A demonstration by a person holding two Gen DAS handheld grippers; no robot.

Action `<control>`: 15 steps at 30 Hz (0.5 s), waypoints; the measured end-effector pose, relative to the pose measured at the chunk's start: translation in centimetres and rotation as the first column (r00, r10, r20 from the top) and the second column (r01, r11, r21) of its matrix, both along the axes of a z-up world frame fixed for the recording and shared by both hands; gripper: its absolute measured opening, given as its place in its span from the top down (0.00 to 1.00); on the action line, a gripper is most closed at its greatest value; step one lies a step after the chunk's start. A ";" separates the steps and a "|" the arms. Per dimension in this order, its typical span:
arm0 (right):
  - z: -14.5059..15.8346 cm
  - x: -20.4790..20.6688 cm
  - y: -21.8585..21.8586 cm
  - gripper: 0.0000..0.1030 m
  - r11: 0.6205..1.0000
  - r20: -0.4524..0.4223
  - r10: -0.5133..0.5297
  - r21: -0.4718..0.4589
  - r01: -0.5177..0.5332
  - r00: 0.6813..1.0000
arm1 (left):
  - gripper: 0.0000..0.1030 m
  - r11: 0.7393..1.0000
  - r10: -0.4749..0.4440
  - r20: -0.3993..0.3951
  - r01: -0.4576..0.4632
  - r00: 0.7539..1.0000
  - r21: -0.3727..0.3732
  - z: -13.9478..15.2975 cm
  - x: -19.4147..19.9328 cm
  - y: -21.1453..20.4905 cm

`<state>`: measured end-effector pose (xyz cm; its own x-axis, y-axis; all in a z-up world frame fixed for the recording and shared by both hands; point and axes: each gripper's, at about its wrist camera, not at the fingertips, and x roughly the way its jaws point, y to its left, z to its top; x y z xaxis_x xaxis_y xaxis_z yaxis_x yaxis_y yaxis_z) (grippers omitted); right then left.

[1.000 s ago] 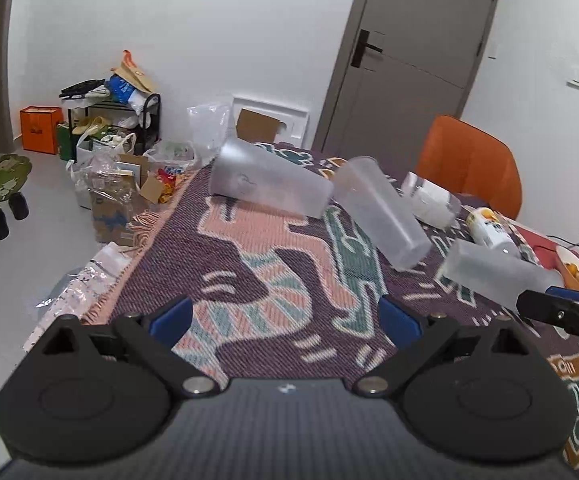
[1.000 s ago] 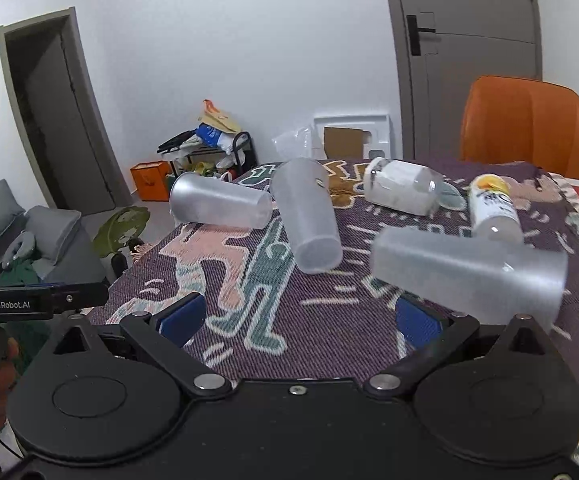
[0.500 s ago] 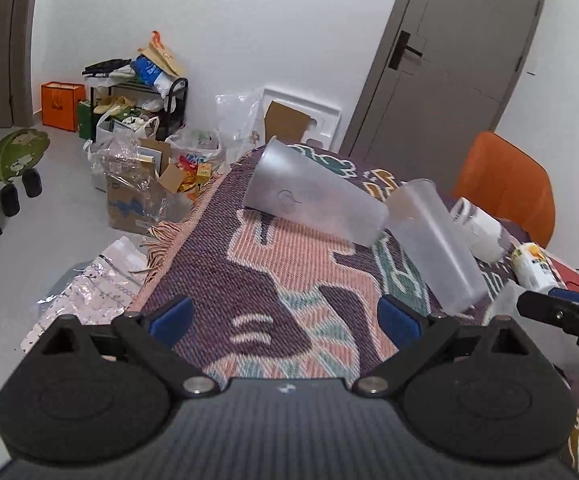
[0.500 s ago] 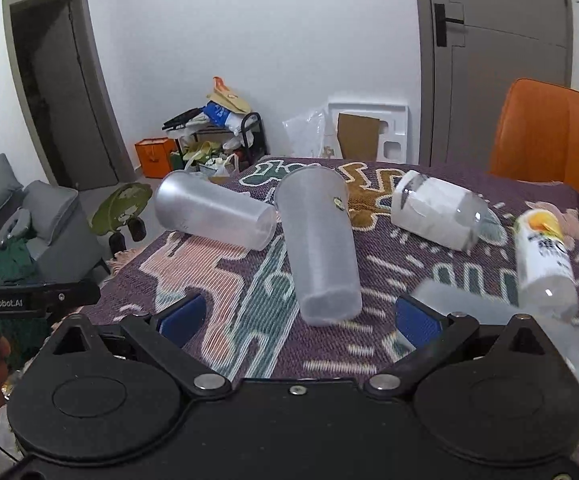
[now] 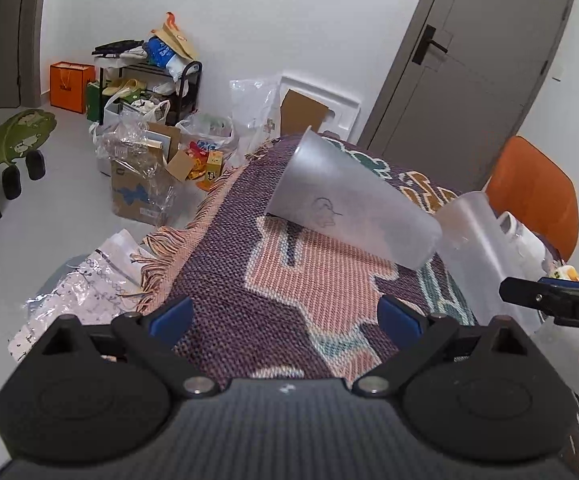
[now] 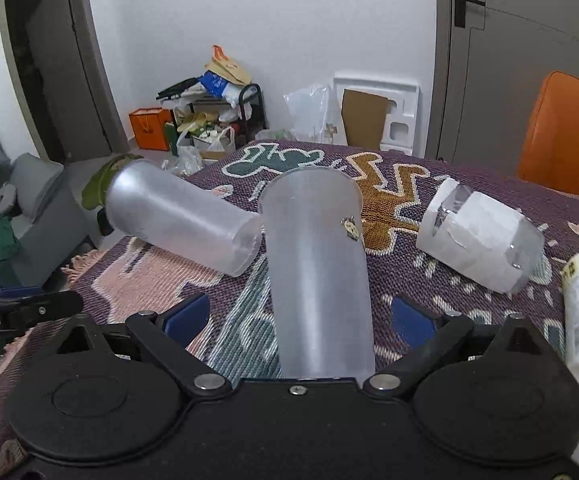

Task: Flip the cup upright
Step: 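Close the right gripper around the frosted cup's body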

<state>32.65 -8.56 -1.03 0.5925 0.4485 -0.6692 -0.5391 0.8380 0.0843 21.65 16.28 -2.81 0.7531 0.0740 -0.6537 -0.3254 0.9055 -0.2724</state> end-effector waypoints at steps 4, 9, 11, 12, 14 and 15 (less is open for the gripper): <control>-0.6 1.6 0.8 0.04 1.000 0.001 -0.010 -0.029 0.010 1.000 | 0.05 1.000 0.002 -0.008 -0.002 1.000 0.002 -0.5 0.5 0.4; -2.0 3.5 1.8 0.08 0.997 -0.029 -0.024 -0.076 0.022 0.999 | 0.05 1.000 0.004 -0.022 -0.004 1.000 -0.004 -1.0 0.5 0.6; -2.5 3.9 2.0 0.38 0.996 -0.065 -0.019 -0.088 0.013 0.998 | 0.05 1.000 0.006 -0.023 -0.006 1.000 -0.005 -1.0 0.4 0.6; -2.7 4.1 2.0 0.39 0.996 -0.083 -0.022 -0.092 0.014 0.996 | 0.05 1.000 0.010 -0.022 -0.010 1.000 -0.007 -0.9 0.2 0.6; -2.6 3.9 1.7 0.39 0.997 -0.080 -0.033 -0.078 0.027 0.996 | 0.05 1.000 0.013 -0.018 -0.013 1.000 -0.011 -0.7 -0.1 0.5; -2.5 3.6 1.5 0.39 0.997 -0.076 -0.036 -0.074 0.030 0.996 | 0.05 1.000 0.013 -0.014 -0.013 1.000 -0.010 -0.6 -0.2 0.5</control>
<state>36.27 -7.11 -3.50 0.5519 0.3779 -0.7434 -0.5051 0.8608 0.0626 21.43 16.79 -3.41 0.7430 0.0769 -0.6649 -0.3406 0.8985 -0.2768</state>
